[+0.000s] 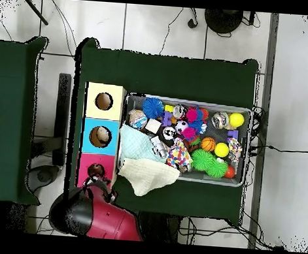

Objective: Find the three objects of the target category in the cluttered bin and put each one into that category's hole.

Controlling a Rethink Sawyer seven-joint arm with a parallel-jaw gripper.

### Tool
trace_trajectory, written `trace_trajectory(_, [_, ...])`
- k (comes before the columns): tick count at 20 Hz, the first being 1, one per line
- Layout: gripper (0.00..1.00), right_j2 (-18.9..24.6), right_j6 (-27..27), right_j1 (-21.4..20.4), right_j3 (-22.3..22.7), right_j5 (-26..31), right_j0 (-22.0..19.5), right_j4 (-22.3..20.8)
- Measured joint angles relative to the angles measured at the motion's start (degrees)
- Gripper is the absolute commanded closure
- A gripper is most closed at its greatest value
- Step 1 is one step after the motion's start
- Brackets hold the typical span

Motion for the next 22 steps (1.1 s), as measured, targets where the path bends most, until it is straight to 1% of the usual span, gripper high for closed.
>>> trace_trajectory(3, [1.00,0.06,0.00,0.07,-0.62,-1.51,-1.70,-1.07])
trace_trajectory(4, [0.00,0.05,0.00,0.12,-1.10,-3.70,-3.86,-2.17])
trace_trajectory(6, [0.00,0.05,0.00,0.12,-1.13,-3.86,-4.01,-2.25])
trace_trajectory(9, [0.00,0.17,0.00,0.14,-1.50,-6.00,-6.22,-3.39])
trace_trajectory(16, [0.00,0.79,0.00,0.14,-1.53,-6.67,-9.35,-5.40])
trace_trajectory(17, [0.00,1.41,0.00,0.15,-1.54,-6.69,-10.77,-6.36])
trace_trajectory(22, [0.00,2.87,0.00,1.12,-1.79,-7.25,-13.94,-8.98])
